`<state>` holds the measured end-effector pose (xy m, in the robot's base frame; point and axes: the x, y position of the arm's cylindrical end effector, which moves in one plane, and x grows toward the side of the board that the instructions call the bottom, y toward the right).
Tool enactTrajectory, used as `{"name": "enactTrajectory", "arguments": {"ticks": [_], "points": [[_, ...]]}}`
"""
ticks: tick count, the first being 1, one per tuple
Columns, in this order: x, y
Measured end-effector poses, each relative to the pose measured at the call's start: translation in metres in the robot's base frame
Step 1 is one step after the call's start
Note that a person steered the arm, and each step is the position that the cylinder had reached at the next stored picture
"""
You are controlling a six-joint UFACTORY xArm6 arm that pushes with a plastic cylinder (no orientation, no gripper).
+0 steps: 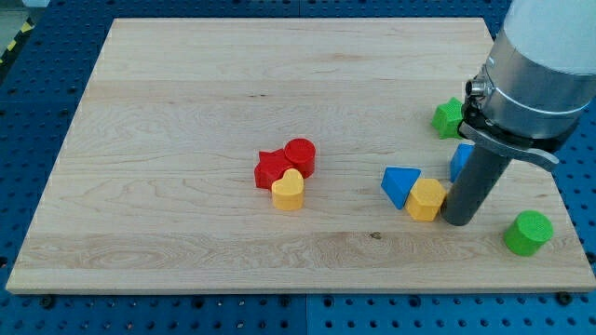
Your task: Slide the yellow hexagon closer to the red circle
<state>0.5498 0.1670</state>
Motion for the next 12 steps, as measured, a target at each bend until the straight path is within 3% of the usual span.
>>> {"name": "enactTrajectory", "arguments": {"ticks": [3,5,7,8,10,12], "points": [[-0.021,0.018],[-0.020,-0.007],[0.005,-0.078],[0.007,-0.083],[0.049,-0.075],[0.050,-0.125]]}}
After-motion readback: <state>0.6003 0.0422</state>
